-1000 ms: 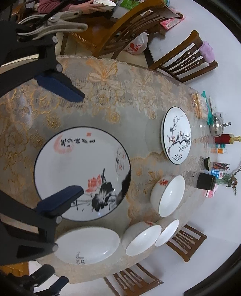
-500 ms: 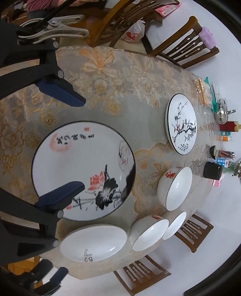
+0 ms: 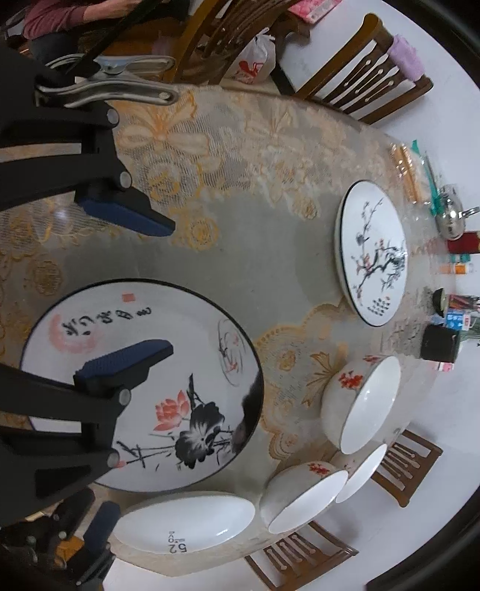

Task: Organize plates and bowls
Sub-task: 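Move the right gripper down to the rim of the lotus-painted plate, then close the right gripper on the lotus-painted plate rim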

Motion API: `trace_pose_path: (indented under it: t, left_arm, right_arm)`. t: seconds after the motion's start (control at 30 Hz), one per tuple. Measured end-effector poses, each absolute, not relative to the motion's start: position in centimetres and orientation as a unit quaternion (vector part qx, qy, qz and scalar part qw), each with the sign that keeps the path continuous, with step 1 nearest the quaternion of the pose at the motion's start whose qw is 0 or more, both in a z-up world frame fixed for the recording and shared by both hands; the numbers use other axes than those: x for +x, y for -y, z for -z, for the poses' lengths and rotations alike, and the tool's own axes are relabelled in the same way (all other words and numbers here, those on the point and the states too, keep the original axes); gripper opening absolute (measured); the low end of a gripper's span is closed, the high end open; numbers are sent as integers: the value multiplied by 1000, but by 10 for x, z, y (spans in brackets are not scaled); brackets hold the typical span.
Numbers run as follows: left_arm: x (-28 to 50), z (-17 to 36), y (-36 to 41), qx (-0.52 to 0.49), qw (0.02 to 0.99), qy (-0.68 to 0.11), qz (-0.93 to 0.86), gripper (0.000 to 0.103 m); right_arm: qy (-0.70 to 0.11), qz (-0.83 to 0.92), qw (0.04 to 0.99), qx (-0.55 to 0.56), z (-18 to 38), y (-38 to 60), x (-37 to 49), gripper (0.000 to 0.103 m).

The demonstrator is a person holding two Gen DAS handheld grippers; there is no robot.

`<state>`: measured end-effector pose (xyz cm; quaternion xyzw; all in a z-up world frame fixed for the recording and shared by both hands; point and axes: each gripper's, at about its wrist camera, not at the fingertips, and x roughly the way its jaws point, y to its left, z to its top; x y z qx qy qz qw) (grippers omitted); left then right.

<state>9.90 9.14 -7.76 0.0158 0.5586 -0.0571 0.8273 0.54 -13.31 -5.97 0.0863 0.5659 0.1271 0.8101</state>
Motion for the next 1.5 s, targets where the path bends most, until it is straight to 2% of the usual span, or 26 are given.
trace_pose_path:
  t: [0.03,0.07,0.13,0.23,0.37,0.43,0.73,1.13,1.43,1.5]
  left_arm:
    - [103,82,-92,15,822,-566,59,61]
    - [105,85,-92,14,819,-571,59,56]
    - [110,92,-93,8,811,-582,61,47]
    - [115,102,-94,-10,804,-589,80,45]
    - [117,106,-91,-19,808,-580,101,43]
    - [115,105,-88,-16,812,-574,106,38]
    - [90,102,-89,-14,813,-575,91,34]
    - [12,98,-116,-40,809,-586,26,31]
    - [9,99,-114,-24,823,-568,-5,32]
    - [9,100,-117,-29,821,-570,-8,36]
  right_arm:
    - [-568,-125,809,87,64,132,9,41]
    - [-571,-122,807,89,68,132,12,41]
    - [-576,-122,802,100,74,133,16,32]
    - [-585,-115,796,105,83,134,24,25]
    - [-586,-110,797,97,91,131,31,22]
    - [-590,-111,794,101,94,128,33,21]
    - [-586,-118,798,78,94,121,23,20]
    - [-589,-181,787,40,94,103,-3,19]
    - [-584,-184,790,20,96,91,3,19]
    - [-586,-181,789,24,96,90,3,20]
